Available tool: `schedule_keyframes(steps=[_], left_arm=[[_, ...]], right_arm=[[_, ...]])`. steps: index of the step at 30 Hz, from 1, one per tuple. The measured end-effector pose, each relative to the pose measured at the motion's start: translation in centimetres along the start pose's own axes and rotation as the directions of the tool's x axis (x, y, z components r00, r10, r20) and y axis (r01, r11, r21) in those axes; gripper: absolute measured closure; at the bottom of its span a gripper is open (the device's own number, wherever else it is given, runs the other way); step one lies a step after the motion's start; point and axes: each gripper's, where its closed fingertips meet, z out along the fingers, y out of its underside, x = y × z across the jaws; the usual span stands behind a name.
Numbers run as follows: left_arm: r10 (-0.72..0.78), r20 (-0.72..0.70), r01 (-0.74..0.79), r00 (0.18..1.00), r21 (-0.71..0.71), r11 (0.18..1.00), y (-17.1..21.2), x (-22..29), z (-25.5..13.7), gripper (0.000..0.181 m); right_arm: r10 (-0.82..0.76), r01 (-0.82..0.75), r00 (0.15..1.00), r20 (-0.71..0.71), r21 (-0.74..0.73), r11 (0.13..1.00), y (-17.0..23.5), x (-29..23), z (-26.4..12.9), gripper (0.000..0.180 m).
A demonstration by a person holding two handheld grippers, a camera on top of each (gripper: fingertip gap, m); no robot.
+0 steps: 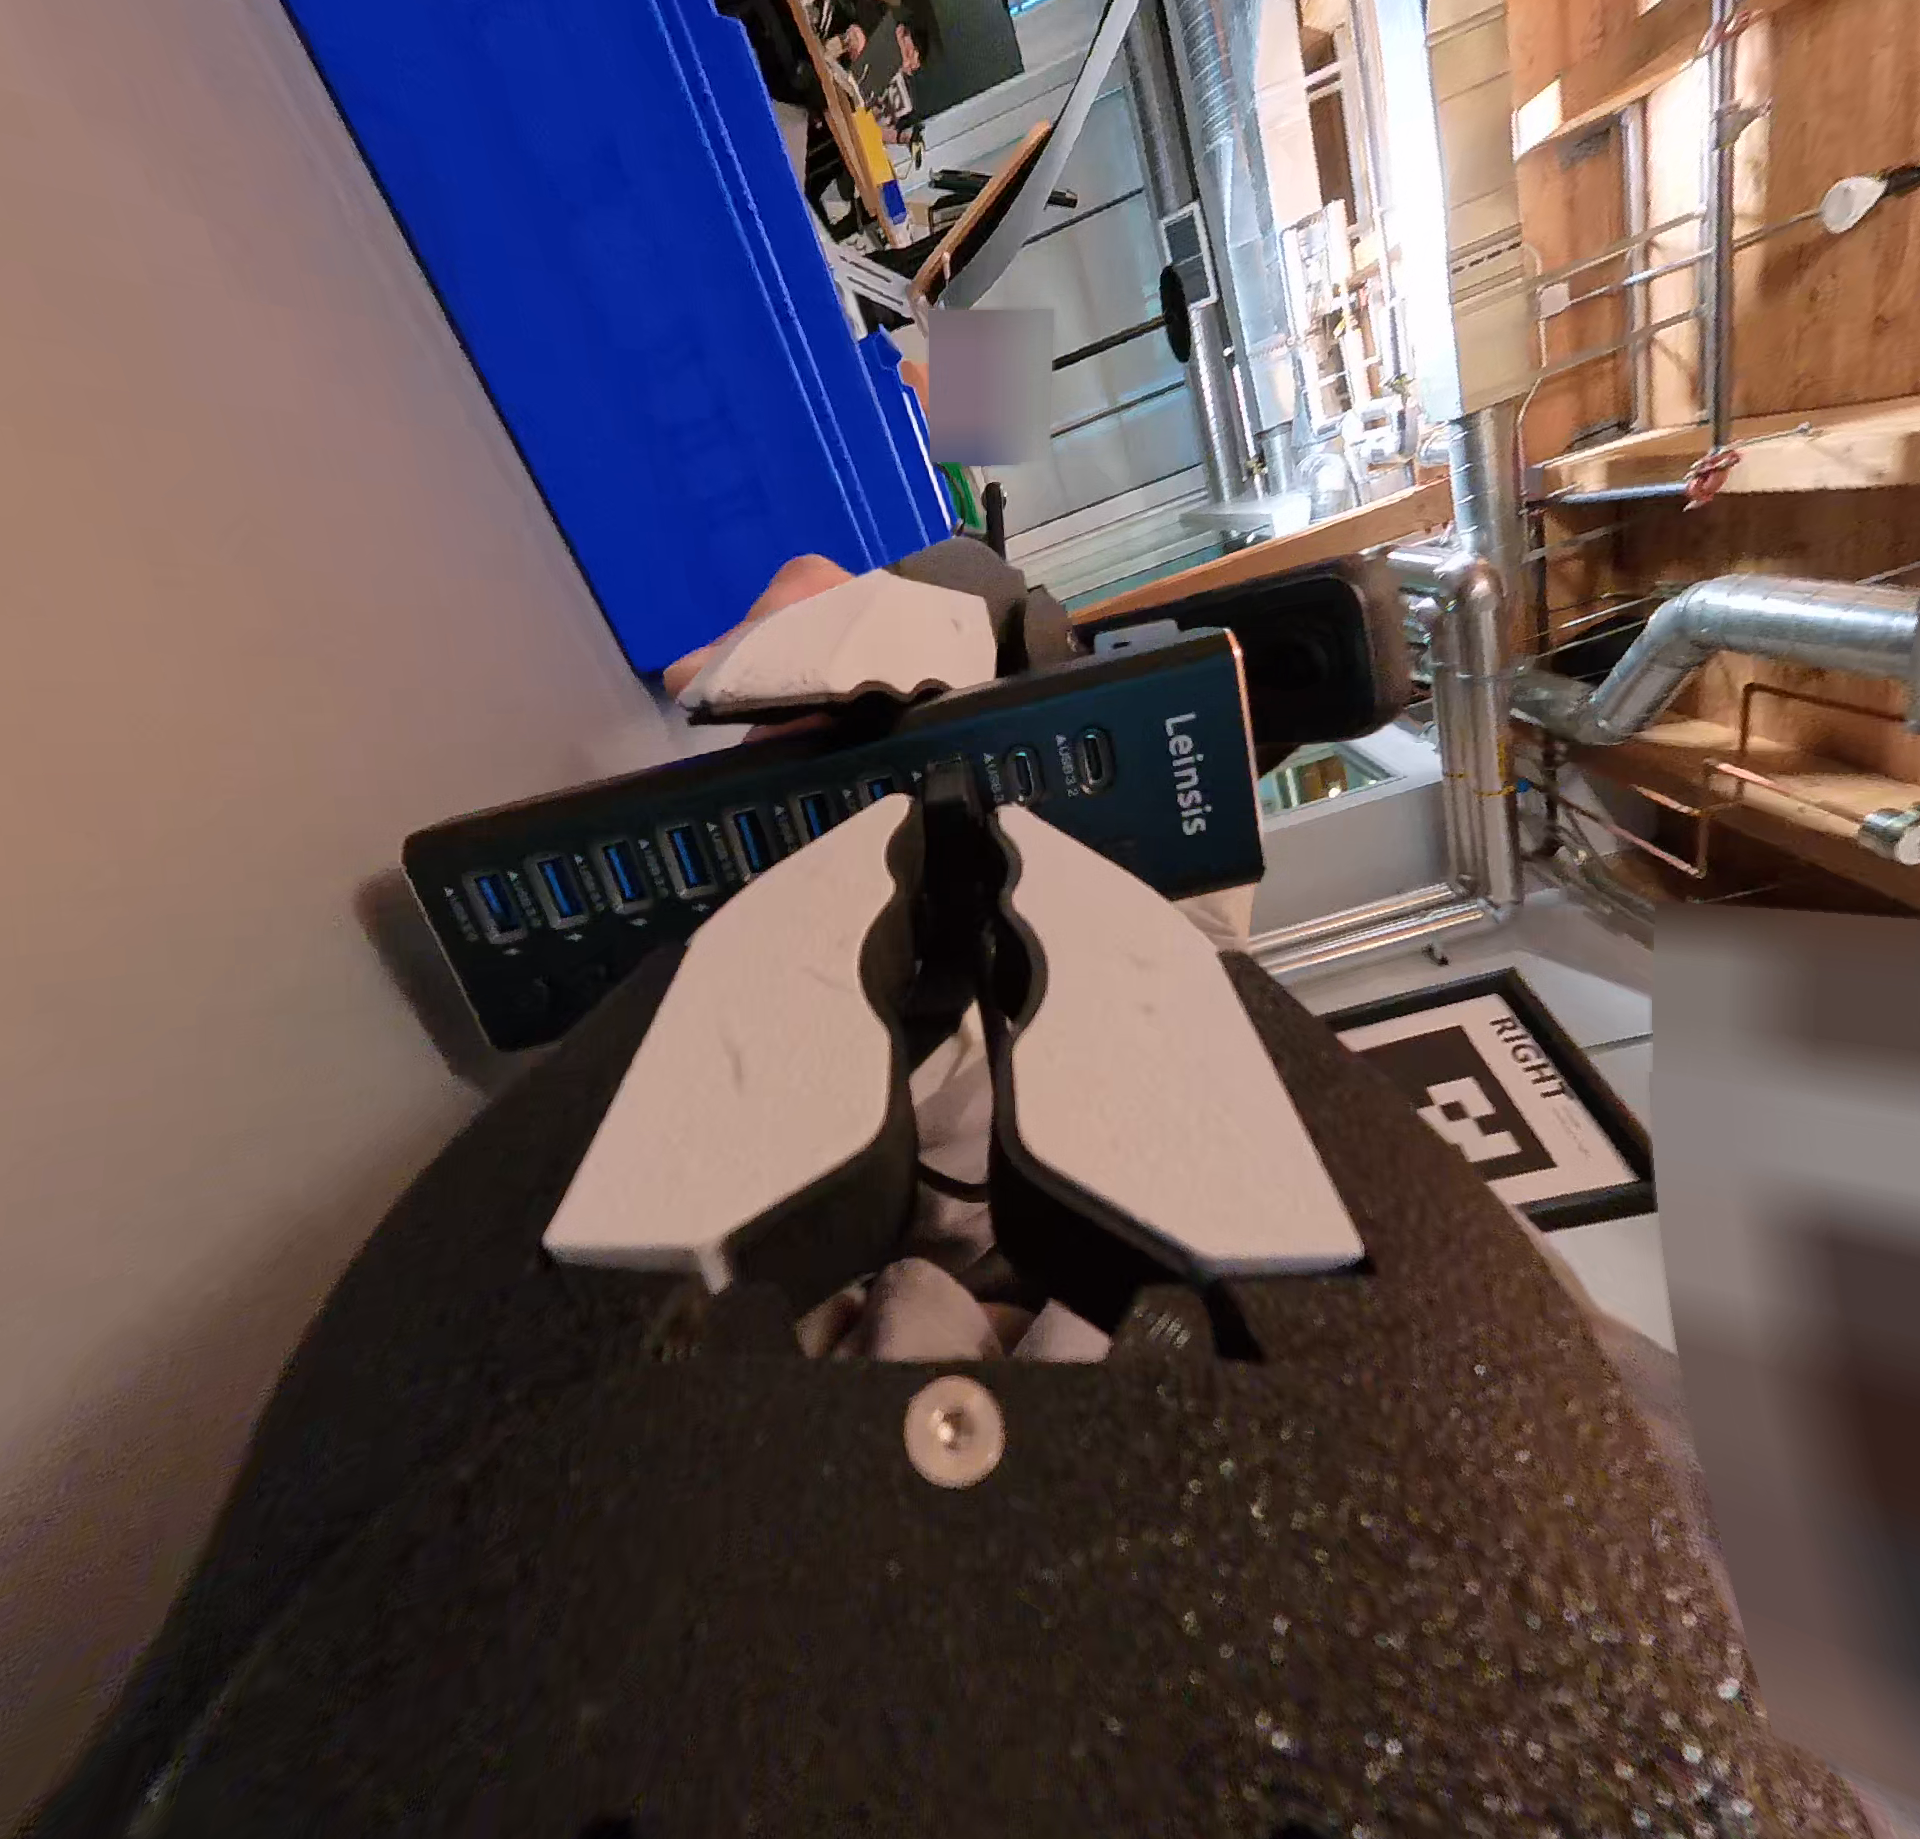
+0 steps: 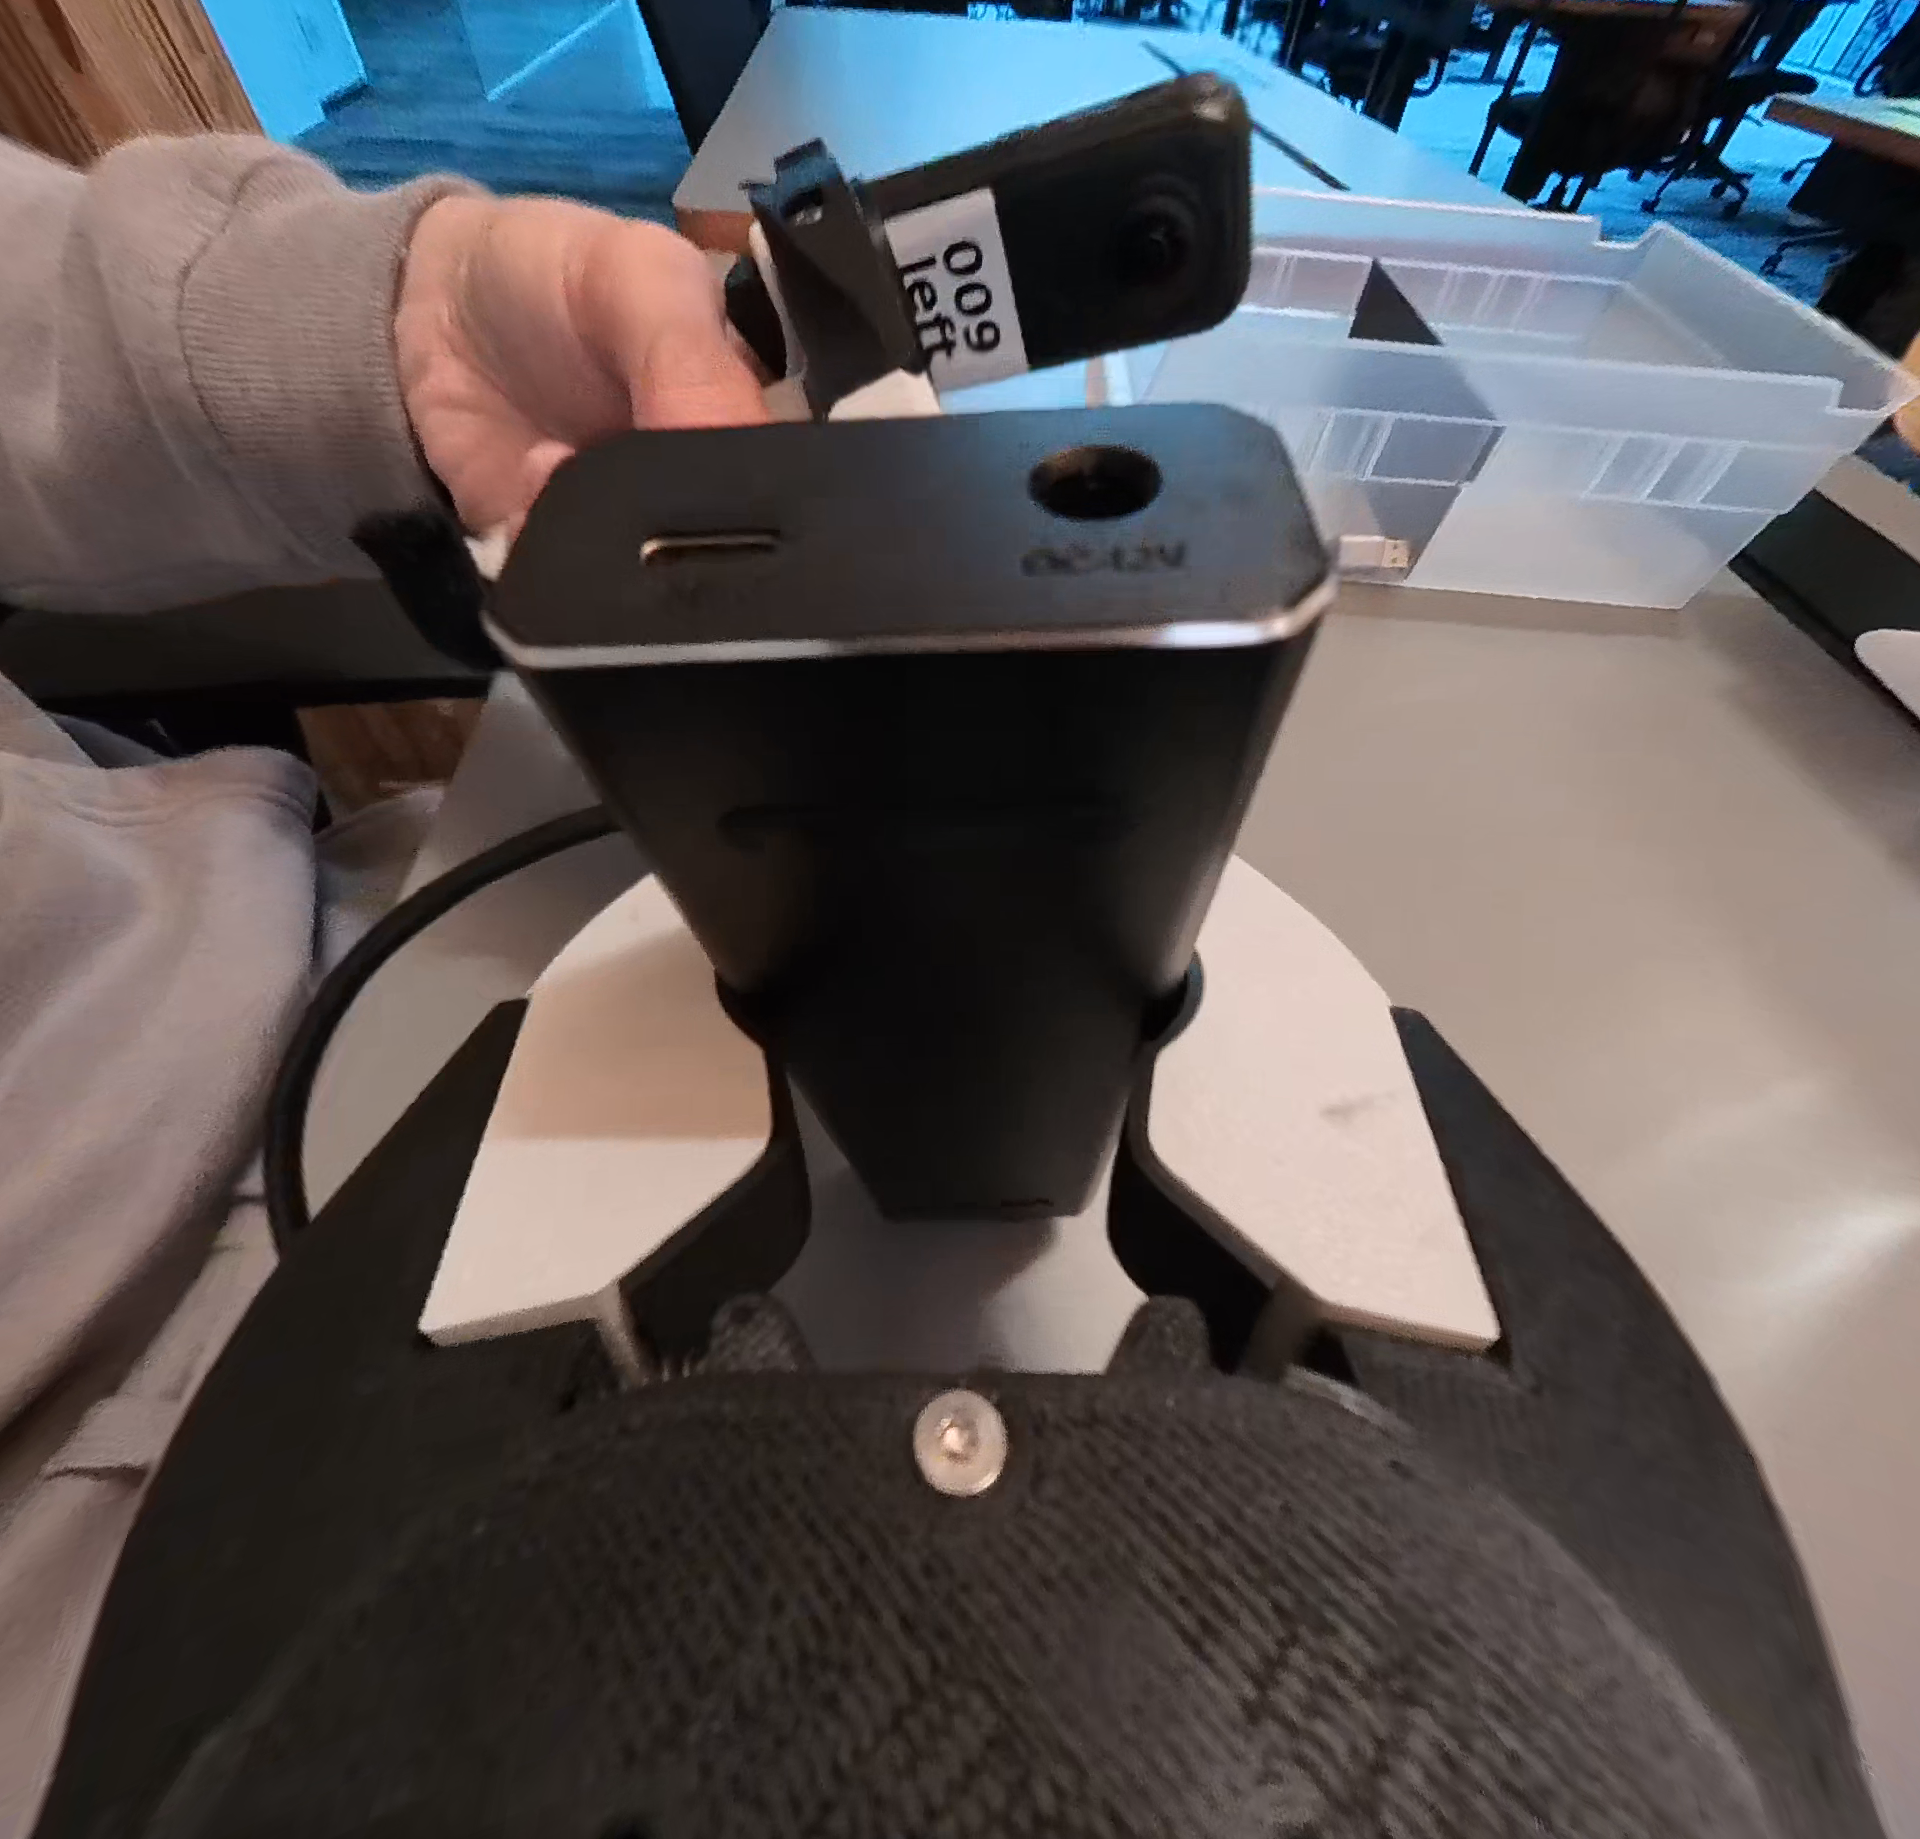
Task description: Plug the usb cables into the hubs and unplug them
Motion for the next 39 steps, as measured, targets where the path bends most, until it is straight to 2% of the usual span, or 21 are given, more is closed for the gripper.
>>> schedule_keyframes(steps=[3,7,9,10,12,20,25,27,29,32,36,38,39], left_arm=[[0.037,0.028,-0.036,0.999,-0.045,0.998,0.5,-0.1,-0.2,0.171],[0.044,-0.015,-0.045,0.999,-0.098,0.994,0.9,0.9,-0.4,0.171],[0.096,0.051,-0.089,0.994,-0.124,0.988,1.0,0.8,-0.1,0.170],[0.109,0.076,-0.099,0.991,-0.124,0.987,0.9,0.8,-0.1,0.170],[0.089,0.038,-0.084,0.995,-0.119,0.989,0.7,1.8,0.1,0.171],[0.119,0.092,-0.109,0.989,-0.105,0.988,-0.2,1.7,0.9,0.171],[0.131,0.102,-0.123,0.986,-0.078,0.989,-0.9,1.6,1.6,0.170],[0.167,0.076,-0.160,0.983,-0.089,0.983,-1.2,2.3,1.8,0.169],[0.219,0.133,-0.212,0.967,-0.062,0.975,-2.1,2.1,1.3,0.152],[0.283,0.205,-0.279,0.937,-0.049,0.959,-2.9,1.7,0.3,0.161],[0.284,0.130,-0.265,0.950,-0.148,0.953,-1.3,2.9,1.2,0.156],[0.402,0.082,-0.386,0.912,-0.165,0.908,-1.1,4.0,1.6,0.163],[0.504,0.075,-0.485,0.860,-0.184,0.855,-1.0,4.3,1.6,0.164]], right_arm=[[-0.082,0.082,0.997,0.000,-0.099,0.992,0.7,-0.4,0.2,0.108],[-0.109,0.110,0.994,0.021,-0.098,0.989,-0.2,-1.1,0.0,0.108],[-0.141,0.141,0.990,0.007,-0.157,0.977,0.2,-1.0,0.0,0.107],[-0.138,0.137,0.990,0.001,-0.152,0.979,-0.1,-0.9,-0.1,0.108],[-0.115,0.116,0.993,0.015,-0.116,0.987,-1.1,-1.1,-0.4,0.108],[-0.111,0.109,0.994,-0.003,-0.160,0.981,-0.8,-0.2,-0.9,0.108],[-0.096,0.093,0.994,-0.044,-0.069,0.993,-1.3,0.8,-1.3,0.107],[-0.088,0.087,0.995,-0.035,-0.023,0.996,-2.0,0.8,-2.0,0.107],[-0.098,0.098,0.993,-0.070,-0.005,0.995,-2.3,1.3,-3.0,0.108],[-0.093,0.095,0.993,-0.076,0.017,0.995,-2.3,1.5,-4.0,0.108],[-0.116,0.116,0.992,-0.052,-0.006,0.993,-2.0,0.9,-3.6,0.108],[-0.113,0.113,0.993,-0.019,-0.019,0.993,-1.7,0.3,-3.2,0.108],[-0.112,0.112,0.994,-0.008,-0.024,0.993,-1.6,0.1,-3.1,0.108]])
